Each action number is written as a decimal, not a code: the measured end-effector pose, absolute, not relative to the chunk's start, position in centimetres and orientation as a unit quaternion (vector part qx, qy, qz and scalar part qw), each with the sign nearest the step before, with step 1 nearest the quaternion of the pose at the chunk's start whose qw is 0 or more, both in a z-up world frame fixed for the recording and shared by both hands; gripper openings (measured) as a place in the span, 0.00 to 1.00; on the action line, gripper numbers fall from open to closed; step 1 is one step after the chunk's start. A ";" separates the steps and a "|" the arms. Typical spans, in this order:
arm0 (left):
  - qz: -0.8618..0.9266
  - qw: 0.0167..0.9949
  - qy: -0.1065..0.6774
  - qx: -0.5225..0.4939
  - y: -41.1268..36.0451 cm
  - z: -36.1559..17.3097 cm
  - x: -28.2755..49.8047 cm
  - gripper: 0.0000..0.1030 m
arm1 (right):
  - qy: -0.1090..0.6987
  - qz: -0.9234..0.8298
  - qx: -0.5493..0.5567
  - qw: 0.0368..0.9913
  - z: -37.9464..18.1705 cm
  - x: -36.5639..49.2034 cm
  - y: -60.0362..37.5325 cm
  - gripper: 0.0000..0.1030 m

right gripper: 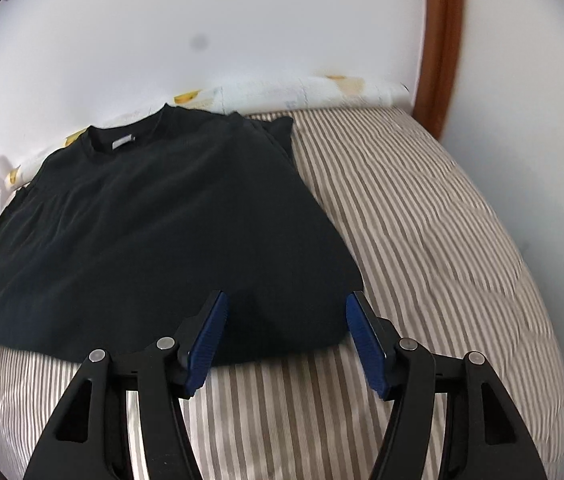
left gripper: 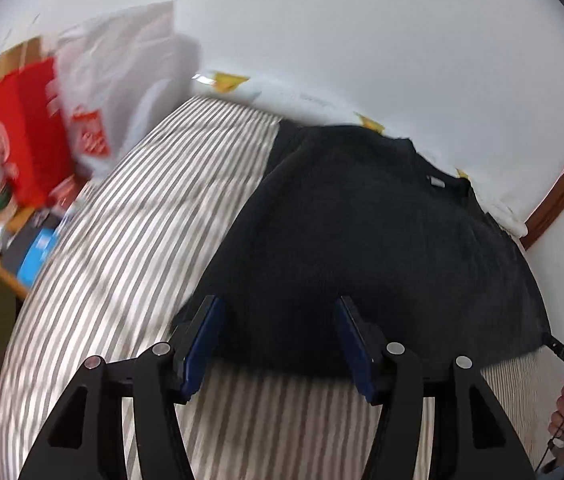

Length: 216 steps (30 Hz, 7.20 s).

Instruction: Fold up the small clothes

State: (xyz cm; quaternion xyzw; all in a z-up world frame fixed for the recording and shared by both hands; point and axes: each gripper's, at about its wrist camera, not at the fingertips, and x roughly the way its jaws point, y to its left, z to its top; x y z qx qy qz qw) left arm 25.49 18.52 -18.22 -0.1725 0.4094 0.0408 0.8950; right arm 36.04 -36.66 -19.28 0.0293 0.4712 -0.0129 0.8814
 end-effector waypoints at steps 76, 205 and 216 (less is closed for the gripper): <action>0.029 0.883 0.409 -0.228 17.4 -20.5 12.6 0.09 | 0.471 0.008 0.070 0.879 -18.0 23.3 -37.0 0.41; -0.143 0.894 0.424 -0.030 -3.9 -21.8 18.6 0.67 | 0.438 0.102 0.166 0.878 -18.3 30.2 -28.5 0.35; -0.165 0.895 0.414 0.004 -8.0 -22.4 21.1 0.68 | 0.298 0.053 0.079 0.950 -11.1 26.1 -33.3 0.11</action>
